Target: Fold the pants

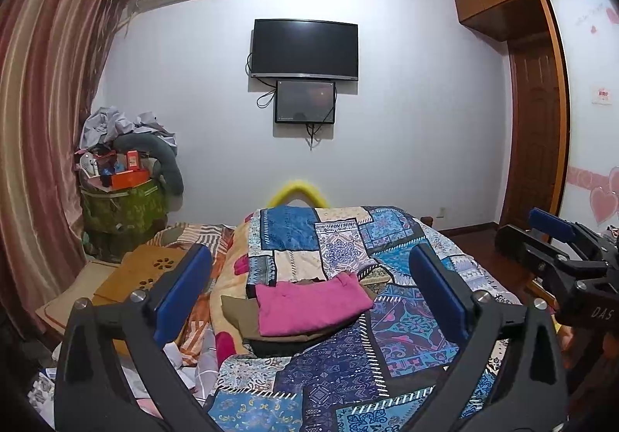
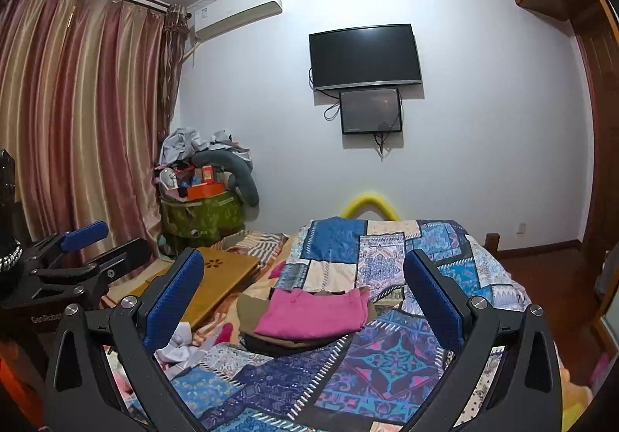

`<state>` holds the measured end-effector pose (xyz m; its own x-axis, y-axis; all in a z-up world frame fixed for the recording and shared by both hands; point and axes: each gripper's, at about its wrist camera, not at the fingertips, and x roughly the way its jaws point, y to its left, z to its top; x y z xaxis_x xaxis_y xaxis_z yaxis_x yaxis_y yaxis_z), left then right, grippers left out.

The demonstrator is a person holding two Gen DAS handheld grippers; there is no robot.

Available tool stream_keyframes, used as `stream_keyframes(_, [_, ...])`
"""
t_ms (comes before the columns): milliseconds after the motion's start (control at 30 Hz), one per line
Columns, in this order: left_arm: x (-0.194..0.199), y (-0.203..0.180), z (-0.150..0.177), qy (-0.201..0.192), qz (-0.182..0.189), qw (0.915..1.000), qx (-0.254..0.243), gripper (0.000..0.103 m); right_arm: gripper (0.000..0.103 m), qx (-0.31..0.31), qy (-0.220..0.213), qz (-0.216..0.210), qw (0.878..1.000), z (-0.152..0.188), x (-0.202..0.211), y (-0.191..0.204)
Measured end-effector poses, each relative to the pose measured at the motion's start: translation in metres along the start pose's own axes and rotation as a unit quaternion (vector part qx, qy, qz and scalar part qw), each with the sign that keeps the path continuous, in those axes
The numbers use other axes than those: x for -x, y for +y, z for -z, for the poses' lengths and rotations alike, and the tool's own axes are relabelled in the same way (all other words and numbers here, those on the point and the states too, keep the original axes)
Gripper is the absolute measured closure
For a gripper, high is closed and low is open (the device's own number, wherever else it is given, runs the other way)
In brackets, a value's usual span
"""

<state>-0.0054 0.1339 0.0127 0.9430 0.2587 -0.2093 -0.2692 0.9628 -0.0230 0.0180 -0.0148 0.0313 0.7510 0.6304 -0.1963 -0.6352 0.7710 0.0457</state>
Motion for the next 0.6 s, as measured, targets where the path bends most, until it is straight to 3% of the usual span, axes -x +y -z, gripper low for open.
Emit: stream_keyframes(600, [-0.0014, -0.0013, 0.0012, 0.001, 0.008, 1.0000, -0.002, 0.000, 0.000, -0.004, 0.000, 0.001, 1.000, -0.0016, 0.0016, 0.0000])
